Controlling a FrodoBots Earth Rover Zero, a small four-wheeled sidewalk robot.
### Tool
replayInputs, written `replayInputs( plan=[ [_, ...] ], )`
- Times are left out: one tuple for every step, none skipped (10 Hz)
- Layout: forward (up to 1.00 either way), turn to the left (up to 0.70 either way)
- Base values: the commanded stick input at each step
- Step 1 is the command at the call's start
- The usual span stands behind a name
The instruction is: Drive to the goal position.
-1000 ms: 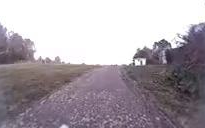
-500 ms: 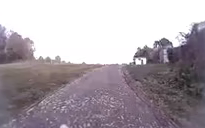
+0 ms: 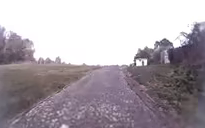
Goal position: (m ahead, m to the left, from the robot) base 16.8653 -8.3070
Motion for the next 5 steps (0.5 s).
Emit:
replayInputs(
  plan=[
    [0.7,0.0],
    [0.7,0.0],
    [0.7,0.0],
    [0.7,0.0],
    [0.7,0.0]
  ],
)
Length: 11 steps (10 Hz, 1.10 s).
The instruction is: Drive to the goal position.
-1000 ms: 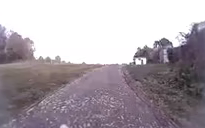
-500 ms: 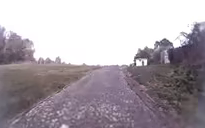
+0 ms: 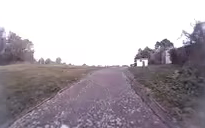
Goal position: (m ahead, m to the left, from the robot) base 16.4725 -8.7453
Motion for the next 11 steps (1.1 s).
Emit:
replayInputs(
  plan=[
    [0.7,0.0],
    [0.7,0.0],
    [0.7,0.0],
    [0.7,0.0],
    [0.7,0.0],
    [0.7,0.0],
    [0.7,0.0],
    [0.7,0.0],
    [0.7,0.0],
    [0.7,0.0],
    [0.7,0.0]
  ],
)
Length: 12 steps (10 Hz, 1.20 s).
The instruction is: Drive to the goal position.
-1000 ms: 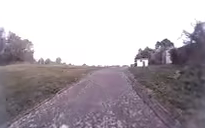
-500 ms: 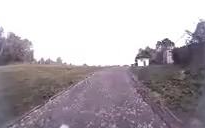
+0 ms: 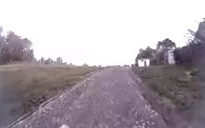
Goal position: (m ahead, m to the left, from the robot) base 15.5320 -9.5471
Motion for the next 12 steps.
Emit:
replayInputs(
  plan=[
    [0.7,-0.1],
    [0.7,-0.32],
    [0.7,-0.35],
    [0.7,-0.35],
    [0.7,-0.35],
    [0.7,-0.25],
    [0.7,-0.09],
    [0.7,0.0],
    [0.7,0.0],
    [0.7,0.0],
    [0.7,0.0],
    [0.7,0.0]
  ],
)
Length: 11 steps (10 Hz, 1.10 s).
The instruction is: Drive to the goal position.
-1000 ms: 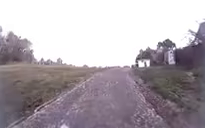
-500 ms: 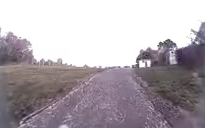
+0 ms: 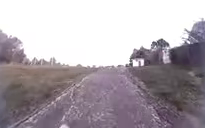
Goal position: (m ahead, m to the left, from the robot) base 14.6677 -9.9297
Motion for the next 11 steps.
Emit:
replayInputs(
  plan=[
    [0.7,0.0],
    [0.7,0.0],
    [0.7,0.0],
    [0.7,0.0],
    [0.7,0.0],
    [0.7,0.0],
    [0.7,0.0],
    [0.7,0.0],
    [0.7,0.0],
    [0.7,0.0],
    [0.7,-0.03]
  ],
)
